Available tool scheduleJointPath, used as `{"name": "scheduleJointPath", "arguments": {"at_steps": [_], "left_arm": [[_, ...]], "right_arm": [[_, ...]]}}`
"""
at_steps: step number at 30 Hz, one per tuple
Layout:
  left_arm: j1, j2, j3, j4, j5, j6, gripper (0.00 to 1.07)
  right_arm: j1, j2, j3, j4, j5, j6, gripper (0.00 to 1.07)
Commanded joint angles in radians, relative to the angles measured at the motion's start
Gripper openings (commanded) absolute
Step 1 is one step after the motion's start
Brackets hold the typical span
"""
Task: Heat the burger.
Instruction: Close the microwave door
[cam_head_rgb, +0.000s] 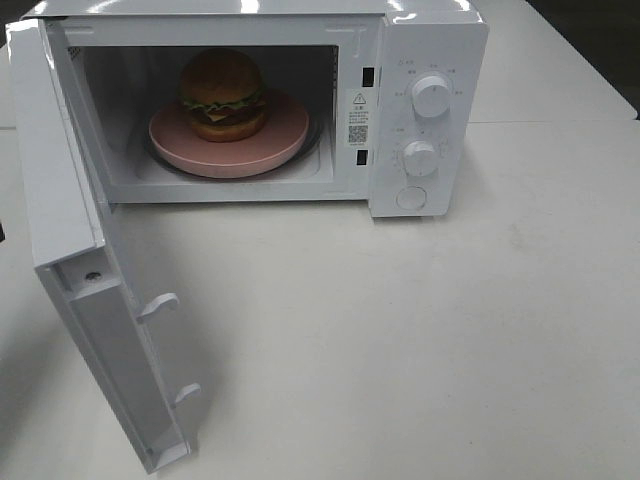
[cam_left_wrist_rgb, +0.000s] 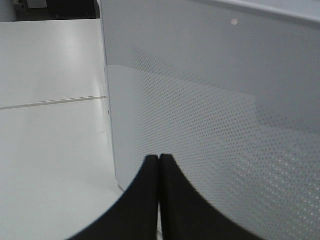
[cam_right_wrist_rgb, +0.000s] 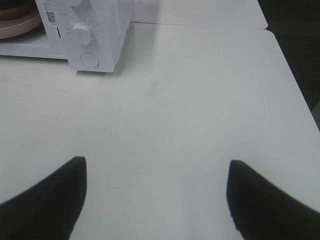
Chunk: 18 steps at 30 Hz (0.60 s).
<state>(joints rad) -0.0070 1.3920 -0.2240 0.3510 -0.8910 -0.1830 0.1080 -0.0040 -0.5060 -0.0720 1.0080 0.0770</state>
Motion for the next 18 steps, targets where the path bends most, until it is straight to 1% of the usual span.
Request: {"name": "scheduleJointPath", "arguments": {"at_steps": [1,2,3,5,7,10,12,13,14,15,16,17,18], "left_arm": [[-0.023,0.065,-0.008,0.007,-0.075,-0.011,0.00],[-0.023,0.065,-0.008,0.007,-0.075,-0.011,0.00],[-0.058,0.086,-0.026,0.006,-0.073,-0.006,0.00],[-0.073,0.093,-0.035,0.004,-0.074,-0.002,0.00],[-0.137,0.133,-0.077,-0.024,-0.074,-0.001,0.00],[-0.151,0.145,-0.086,-0.038,-0.074,-0.001,0.00],[-0.204,0.176,-0.123,-0.085,-0.074,-0.001,0.00],[-0.204,0.176,-0.123,-0.085,-0.074,-0.001,0.00],[-0.234,0.192,-0.148,-0.112,-0.073,-0.001,0.00],[-0.234,0.192,-0.148,-0.112,-0.073,-0.001,0.00],[-0.247,0.198,-0.160,-0.123,-0.071,-0.001,0.00],[-0.277,0.216,-0.184,-0.150,-0.068,-0.001,0.00],[-0.277,0.216,-0.184,-0.150,-0.068,-0.001,0.00]], "right_arm": [[-0.003,-0.027,0.004,0.000,-0.012,-0.010,0.75],[-0.003,-0.027,0.004,0.000,-0.012,-0.010,0.75],[-0.003,-0.027,0.004,0.000,-0.012,-0.010,0.75],[-0.003,-0.027,0.004,0.000,-0.012,-0.010,0.75],[-0.003,-0.027,0.004,0.000,-0.012,-0.010,0.75],[-0.003,-0.027,0.004,0.000,-0.012,-0.010,0.75],[-0.003,-0.027,0.004,0.000,-0.012,-0.010,0.75],[-0.003,-0.027,0.004,0.000,-0.012,-0.010,0.75],[-0.003,-0.027,0.004,0.000,-0.012,-0.010,0.75],[-0.003,-0.027,0.004,0.000,-0.012,-0.010,0.75],[-0.003,-0.027,0.004,0.000,-0.012,-0.010,0.75],[-0.003,-0.027,0.004,0.000,-0.012,-0.010,0.75],[-0.003,-0.027,0.004,0.000,-0.012,-0.010,0.75]]}}
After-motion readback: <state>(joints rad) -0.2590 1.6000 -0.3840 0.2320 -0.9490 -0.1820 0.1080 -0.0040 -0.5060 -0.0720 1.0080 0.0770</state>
